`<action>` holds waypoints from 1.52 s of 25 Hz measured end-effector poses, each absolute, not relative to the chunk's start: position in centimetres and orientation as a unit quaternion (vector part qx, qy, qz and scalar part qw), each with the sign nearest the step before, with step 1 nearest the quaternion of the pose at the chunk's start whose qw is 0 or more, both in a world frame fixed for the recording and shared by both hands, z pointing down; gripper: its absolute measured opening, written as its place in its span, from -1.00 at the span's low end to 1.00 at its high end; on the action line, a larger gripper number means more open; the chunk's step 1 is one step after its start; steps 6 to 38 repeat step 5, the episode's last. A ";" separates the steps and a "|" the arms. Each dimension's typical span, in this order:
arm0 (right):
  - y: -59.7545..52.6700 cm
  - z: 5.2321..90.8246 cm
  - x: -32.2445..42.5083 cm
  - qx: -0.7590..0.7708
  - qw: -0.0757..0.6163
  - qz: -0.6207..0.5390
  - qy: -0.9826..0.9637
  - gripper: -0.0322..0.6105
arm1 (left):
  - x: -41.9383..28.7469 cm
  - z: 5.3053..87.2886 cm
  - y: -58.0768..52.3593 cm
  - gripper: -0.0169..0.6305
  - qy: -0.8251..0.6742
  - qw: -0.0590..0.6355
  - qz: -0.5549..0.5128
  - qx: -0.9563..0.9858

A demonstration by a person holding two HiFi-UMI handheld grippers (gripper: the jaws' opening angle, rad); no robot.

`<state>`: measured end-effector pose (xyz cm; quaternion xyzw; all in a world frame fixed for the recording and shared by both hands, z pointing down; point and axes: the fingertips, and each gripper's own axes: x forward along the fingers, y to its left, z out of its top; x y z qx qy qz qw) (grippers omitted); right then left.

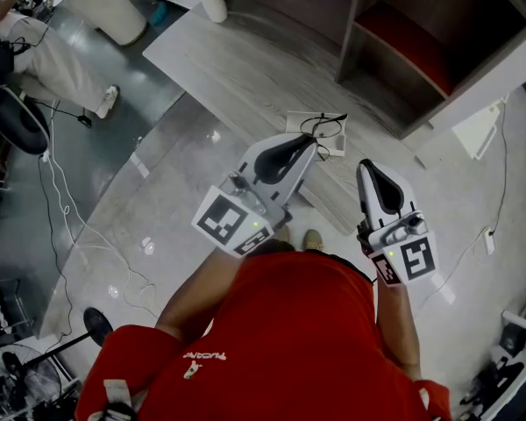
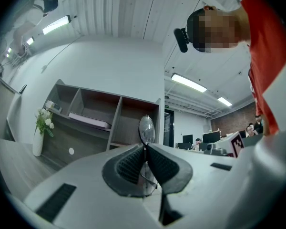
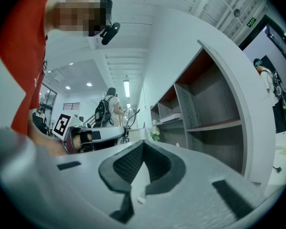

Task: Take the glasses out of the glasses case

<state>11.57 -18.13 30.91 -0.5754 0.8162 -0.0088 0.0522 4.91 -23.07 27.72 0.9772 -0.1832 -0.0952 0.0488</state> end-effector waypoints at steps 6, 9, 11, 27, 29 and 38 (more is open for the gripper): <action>-18.2 31.1 11.6 -0.576 0.053 -0.011 0.816 -0.89 | 4.9 27.9 -23.2 -0.87 -0.184 0.051 -0.094 0.977; -18.2 31.1 11.6 -0.576 0.053 -0.011 0.816 -0.89 | 4.9 27.9 -23.2 -0.87 -0.184 0.051 -0.094 0.977; -18.2 31.1 11.6 -0.576 0.053 -0.011 0.816 -0.89 | 4.9 27.9 -23.2 -0.87 -0.184 0.051 -0.094 0.977; -18.2 31.1 11.6 -0.576 0.053 -0.011 0.816 -0.89 | 4.9 27.9 -23.2 -0.87 -0.184 0.051 -0.094 0.977; -18.2 31.1 11.6 -0.576 0.053 -0.011 0.816 -0.89 | 4.9 27.9 -23.2 -0.87 -0.184 0.051 -0.094 0.977; -18.2 31.1 11.6 -0.576 0.053 -0.011 0.816 -0.89 | 4.9 27.9 -23.2 -0.87 -0.184 0.051 -0.094 0.977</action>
